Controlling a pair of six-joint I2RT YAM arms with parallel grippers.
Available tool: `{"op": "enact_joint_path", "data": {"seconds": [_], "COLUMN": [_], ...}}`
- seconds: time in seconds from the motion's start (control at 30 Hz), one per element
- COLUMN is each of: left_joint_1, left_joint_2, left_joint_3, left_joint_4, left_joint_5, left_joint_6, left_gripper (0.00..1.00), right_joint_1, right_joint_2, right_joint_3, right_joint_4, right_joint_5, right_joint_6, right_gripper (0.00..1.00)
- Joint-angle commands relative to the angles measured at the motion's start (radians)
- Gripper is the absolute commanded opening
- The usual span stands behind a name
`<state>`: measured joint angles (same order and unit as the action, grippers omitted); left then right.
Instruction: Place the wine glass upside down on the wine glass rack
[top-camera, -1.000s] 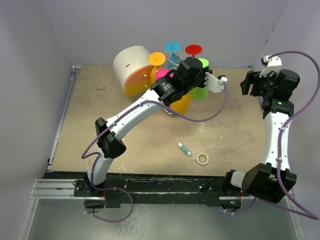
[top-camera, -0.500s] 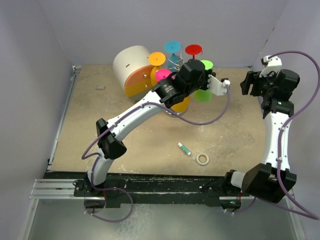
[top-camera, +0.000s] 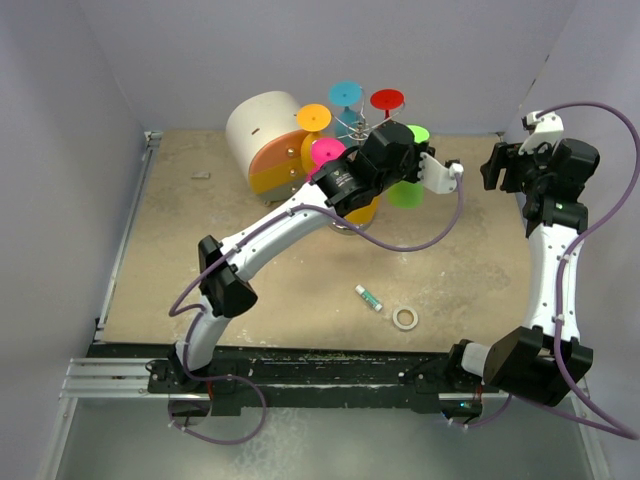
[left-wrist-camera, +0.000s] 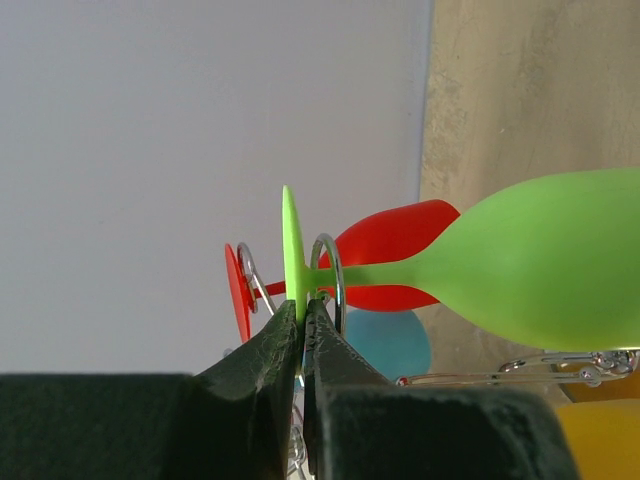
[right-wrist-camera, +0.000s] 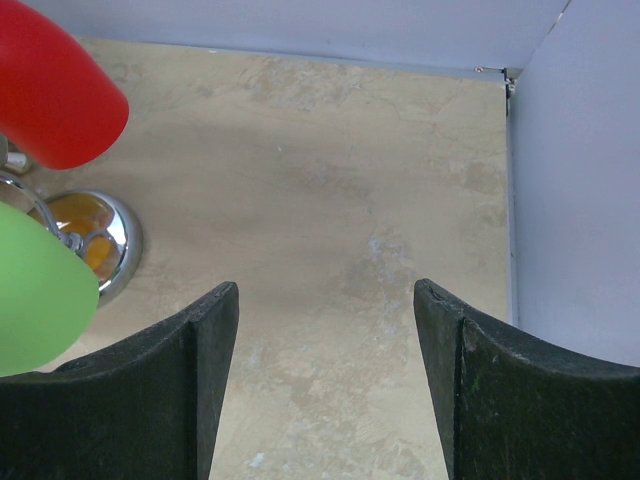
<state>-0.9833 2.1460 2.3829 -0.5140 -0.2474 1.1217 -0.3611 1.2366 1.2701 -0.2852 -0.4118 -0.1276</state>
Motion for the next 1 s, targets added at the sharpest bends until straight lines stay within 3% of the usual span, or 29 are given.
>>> {"op": "enact_joint_path", "data": {"seconds": [0.0, 0.97], "left_joint_1": [-0.004, -0.038], "left_joint_2": [0.009, -0.034], "left_joint_3": [0.05, 0.046], "left_joint_4": [0.054, 0.029], "left_joint_5": [0.016, 0.011], "left_joint_6": [0.002, -0.028], "left_gripper": [0.1, 0.33], "right_joint_1": [-0.006, -0.005], "right_joint_2": [-0.011, -0.006], "right_joint_3": [0.0, -0.002], "right_joint_4": [0.035, 0.034], "right_joint_5": [-0.019, -0.02], "right_joint_6": [-0.015, -0.021], "right_gripper": [0.74, 0.74]}}
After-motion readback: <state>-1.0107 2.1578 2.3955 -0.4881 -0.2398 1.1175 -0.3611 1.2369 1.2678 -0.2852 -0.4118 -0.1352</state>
